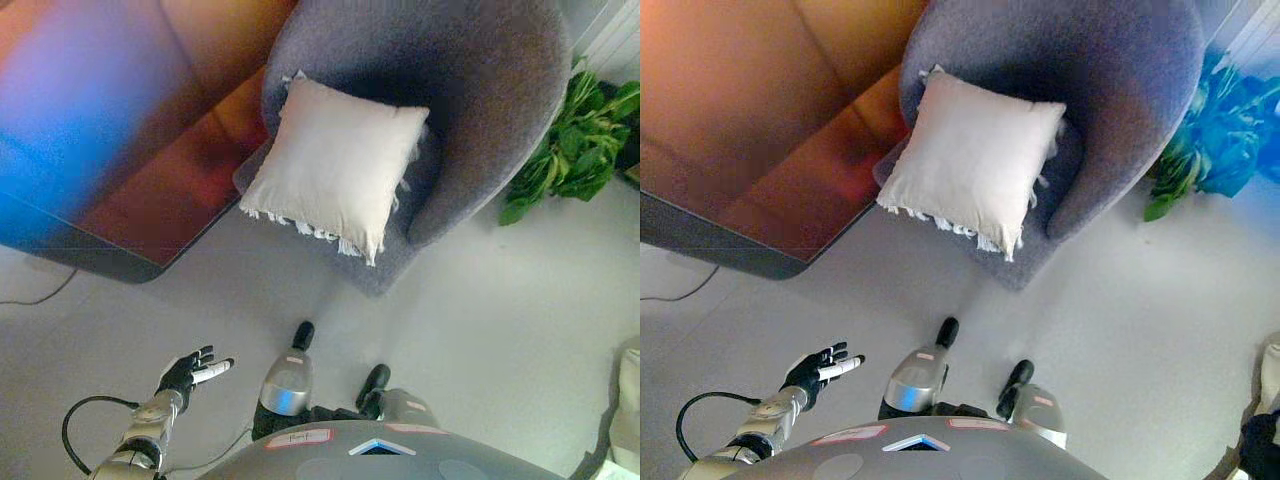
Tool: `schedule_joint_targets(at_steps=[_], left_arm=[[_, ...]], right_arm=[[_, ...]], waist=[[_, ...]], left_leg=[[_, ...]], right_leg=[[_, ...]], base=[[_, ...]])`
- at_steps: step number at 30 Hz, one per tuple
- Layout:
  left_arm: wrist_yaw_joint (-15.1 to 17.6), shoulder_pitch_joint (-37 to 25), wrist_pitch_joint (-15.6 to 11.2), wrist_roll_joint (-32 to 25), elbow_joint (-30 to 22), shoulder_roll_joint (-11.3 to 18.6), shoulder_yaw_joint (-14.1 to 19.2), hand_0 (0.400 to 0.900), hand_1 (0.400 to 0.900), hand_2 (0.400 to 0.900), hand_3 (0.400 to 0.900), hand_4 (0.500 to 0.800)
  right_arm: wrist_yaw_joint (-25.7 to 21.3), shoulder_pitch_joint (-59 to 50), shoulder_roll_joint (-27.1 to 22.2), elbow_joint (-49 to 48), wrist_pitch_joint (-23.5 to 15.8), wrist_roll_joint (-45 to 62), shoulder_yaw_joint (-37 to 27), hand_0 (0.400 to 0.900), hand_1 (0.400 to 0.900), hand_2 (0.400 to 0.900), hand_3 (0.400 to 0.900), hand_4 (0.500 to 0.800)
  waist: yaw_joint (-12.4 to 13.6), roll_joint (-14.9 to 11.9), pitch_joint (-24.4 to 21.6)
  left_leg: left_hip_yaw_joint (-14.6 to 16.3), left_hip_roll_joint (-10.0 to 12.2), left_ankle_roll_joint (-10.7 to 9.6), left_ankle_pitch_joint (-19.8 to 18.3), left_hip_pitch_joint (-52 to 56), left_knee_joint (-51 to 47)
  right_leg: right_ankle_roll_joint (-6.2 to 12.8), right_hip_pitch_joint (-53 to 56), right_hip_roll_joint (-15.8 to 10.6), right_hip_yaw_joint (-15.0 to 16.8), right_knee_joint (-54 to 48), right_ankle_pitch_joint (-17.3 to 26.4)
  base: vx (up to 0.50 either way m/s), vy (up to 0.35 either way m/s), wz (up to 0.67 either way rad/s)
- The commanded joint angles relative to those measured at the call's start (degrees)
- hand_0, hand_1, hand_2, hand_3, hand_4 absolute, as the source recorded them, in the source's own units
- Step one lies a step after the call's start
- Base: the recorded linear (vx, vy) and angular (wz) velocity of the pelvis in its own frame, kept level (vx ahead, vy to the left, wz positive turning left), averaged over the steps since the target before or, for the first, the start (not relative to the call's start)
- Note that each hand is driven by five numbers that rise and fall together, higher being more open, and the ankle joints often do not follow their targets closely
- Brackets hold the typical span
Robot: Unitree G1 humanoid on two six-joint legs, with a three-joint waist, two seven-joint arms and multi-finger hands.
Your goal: Pick up the pillow and put it on the sofa.
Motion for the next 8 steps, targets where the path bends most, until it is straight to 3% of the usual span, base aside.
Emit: schedule_joint_targets(at_steps=[1,4,8], left_arm=[[0.2,1.4,-0.2,-1.7,1.9,3.5,0.0,0.900,0.900,0.900,0.900,0.800],[-0.2,0.9,-0.4,-2.7,3.0,3.5,1.0,0.900,0.900,0.900,0.900,0.800],[-0.8,0.5,0.4,-4.2,3.8,2.5,2.0,0.900,0.900,0.900,0.900,0.800]], right_arm=[[1.1,5.2,-5.2,-5.1,-4.6,-0.8,-0.3,0.900,0.900,0.900,0.900,0.800],[-1.6,15.1,-3.2,-5.7,-6.5,0.5,-7.4,0.900,0.900,0.900,0.900,0.800],[-5.9,29.7,2.9,-8.5,-11.9,4.4,-16.9,0.900,0.900,0.900,0.900,0.800]], waist=[[-2.1,-3.1,-4.9],[-3.6,-3.3,-5.6],[-5.6,-3.4,-6.3]], left_leg=[[0.7,1.3,-1.9,0.8,0.9,-1.7],[2.0,1.4,-1.6,0.3,2.0,-2.1],[3.9,1.6,-1.3,-0.5,3.3,-2.6]], right_leg=[[0.71,5.5,-0.8,0.9,-2.6,-1.2],[1.12,5.9,-0.8,2.0,-3.5,-0.7],[1.86,6.1,-0.9,3.4,-5.1,0.6]], base=[[0.01,0.035,-0.10],[-0.02,0.032,-0.09],[-0.07,0.039,-0.13]])
